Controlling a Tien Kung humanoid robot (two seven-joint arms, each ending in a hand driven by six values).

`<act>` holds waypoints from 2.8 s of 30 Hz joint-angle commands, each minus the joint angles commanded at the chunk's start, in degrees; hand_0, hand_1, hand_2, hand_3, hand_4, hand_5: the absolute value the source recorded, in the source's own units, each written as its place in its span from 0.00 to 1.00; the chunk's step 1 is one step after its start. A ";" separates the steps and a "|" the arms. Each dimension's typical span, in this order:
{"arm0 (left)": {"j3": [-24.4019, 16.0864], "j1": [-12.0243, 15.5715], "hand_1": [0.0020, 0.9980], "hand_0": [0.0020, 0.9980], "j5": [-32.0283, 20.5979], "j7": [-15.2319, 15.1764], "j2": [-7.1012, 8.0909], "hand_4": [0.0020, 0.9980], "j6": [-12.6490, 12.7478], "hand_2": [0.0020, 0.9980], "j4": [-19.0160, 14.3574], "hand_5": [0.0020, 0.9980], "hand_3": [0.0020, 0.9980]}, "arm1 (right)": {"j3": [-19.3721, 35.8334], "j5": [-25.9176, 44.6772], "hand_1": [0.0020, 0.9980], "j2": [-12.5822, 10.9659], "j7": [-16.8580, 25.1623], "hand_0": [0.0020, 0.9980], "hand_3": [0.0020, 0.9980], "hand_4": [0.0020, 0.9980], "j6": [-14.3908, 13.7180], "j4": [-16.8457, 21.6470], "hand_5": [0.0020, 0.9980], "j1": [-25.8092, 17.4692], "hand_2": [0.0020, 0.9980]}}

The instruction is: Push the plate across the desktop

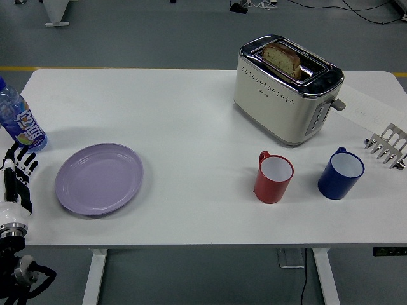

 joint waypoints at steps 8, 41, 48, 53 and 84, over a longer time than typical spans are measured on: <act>0.89 -0.25 0.87 0.84 0.00 -0.86 -1.92 0.54 -0.24 0.93 1.45 1.00 0.96 | 0.10 -0.25 0.45 0.06 -0.22 0.55 0.58 0.30 -0.09 0.08 0.47 -0.11 0.57; 4.37 -0.69 0.86 0.83 -0.05 -2.40 -4.22 0.53 0.11 0.92 0.56 1.00 0.93 | 0.09 -0.47 0.45 0.01 0.02 0.55 0.58 0.30 0.13 -0.01 0.47 -0.62 0.57; 5.62 -1.52 0.86 0.83 -0.91 -2.37 -4.22 0.52 -0.02 0.91 0.96 1.00 0.93 | 0.03 -0.28 0.45 -0.03 0.18 0.55 0.58 0.30 0.21 -0.08 0.47 -0.30 0.57; 7.03 -1.64 0.86 0.83 -1.26 -2.39 -4.22 0.52 -0.03 0.91 0.80 1.00 0.93 | 0.08 -0.41 0.45 -0.04 0.15 0.55 0.58 0.30 0.24 -0.09 0.47 -0.17 0.57; 16.49 -4.45 0.85 0.82 -4.64 -3.41 -4.22 0.51 0.42 0.90 1.23 1.00 0.91 | 0.50 -1.25 0.45 -0.21 -0.01 0.55 0.58 0.30 0.21 -0.13 0.47 0.28 0.57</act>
